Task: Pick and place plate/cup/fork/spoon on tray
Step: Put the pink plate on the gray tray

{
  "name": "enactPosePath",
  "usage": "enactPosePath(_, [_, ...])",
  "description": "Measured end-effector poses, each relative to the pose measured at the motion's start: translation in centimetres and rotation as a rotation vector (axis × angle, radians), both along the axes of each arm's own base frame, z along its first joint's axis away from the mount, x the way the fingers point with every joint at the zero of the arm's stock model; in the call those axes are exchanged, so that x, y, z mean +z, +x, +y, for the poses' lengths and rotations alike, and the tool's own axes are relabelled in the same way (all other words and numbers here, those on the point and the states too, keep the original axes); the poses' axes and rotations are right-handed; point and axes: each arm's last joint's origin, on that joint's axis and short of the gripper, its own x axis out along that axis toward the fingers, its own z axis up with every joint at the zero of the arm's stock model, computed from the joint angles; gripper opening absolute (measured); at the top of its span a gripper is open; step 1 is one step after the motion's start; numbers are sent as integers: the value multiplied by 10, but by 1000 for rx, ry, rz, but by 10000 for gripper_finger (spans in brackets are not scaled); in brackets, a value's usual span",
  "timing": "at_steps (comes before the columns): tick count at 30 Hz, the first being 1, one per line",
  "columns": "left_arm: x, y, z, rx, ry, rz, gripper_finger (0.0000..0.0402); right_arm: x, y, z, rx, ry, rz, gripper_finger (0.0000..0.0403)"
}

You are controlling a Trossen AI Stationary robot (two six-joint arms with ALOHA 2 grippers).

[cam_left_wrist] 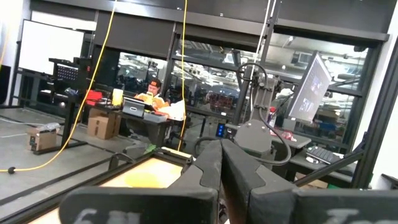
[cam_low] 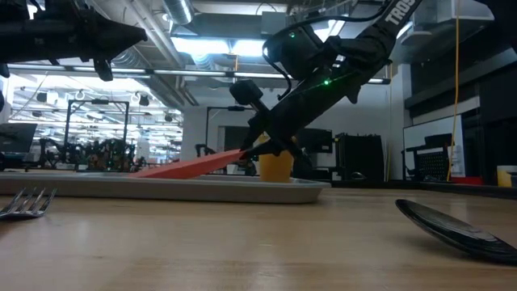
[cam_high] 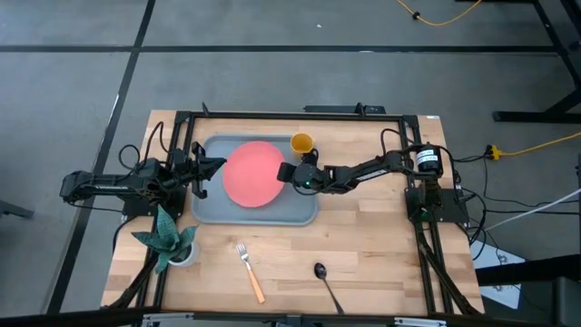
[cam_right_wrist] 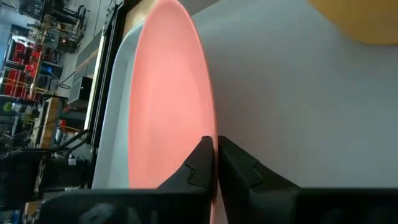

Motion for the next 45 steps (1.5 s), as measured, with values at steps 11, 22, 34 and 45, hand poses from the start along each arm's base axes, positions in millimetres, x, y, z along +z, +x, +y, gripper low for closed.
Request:
enactPosePath(11, [0, 0, 0, 0, 0, 0, 0, 2, 2, 5, 72, -14, -5, 22])
enactPosePath(22, [0, 0, 0, 0, 0, 0, 0, 3, 3, 6, 74, -15, -15, 45])
enactPosePath(34, [0, 0, 0, 0, 0, 0, 0, 3, 3, 8, 107, -19, -15, 45])
enactPosePath(45, [0, 0, 0, 0, 0, 0, 0, 1, 2, 8, 102, -5, 1, 157])
